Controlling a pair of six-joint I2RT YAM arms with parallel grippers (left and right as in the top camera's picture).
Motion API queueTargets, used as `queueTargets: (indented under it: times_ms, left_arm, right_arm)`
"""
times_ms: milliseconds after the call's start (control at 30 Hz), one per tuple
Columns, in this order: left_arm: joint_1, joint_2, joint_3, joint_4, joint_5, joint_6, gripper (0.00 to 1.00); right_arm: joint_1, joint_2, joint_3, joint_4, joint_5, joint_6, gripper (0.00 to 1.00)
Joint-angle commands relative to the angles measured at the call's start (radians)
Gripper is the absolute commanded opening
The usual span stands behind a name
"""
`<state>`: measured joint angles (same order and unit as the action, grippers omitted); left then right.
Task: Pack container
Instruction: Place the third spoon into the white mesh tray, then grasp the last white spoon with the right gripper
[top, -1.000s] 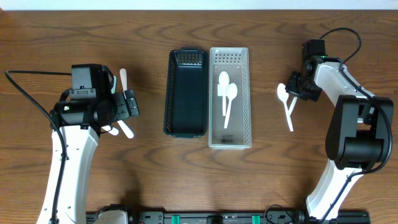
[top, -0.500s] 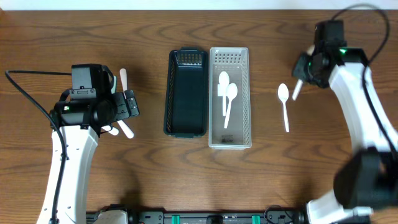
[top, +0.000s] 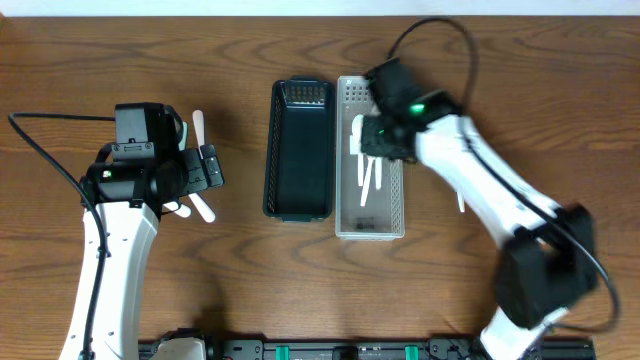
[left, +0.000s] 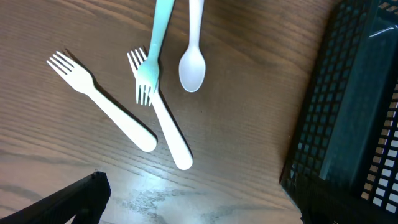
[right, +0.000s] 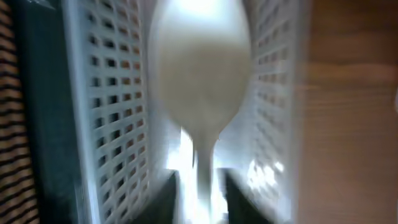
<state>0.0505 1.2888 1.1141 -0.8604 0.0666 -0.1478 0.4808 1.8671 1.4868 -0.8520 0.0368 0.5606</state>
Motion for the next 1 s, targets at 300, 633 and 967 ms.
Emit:
queueTargets:
  times_ms: [300,633,967]
  left_arm:
    - [0.000,0.005,0.019,-0.003,-0.019,0.020,0.98]
    - [0.000,0.005,0.019,-0.003,-0.019,0.020,0.98]
    - [0.000,0.005,0.019,-0.003,-0.019,0.021,0.98]
  right_arm:
    - [-0.033,-0.103,0.103,0.048,0.119,-0.158,0.72]
    - [-0.352,-0.162,0.034,-0.089,0.160,-0.130,0.69]
    - [-0.381,0.033,-0.146,-0.033,0.108,-0.216,0.68]
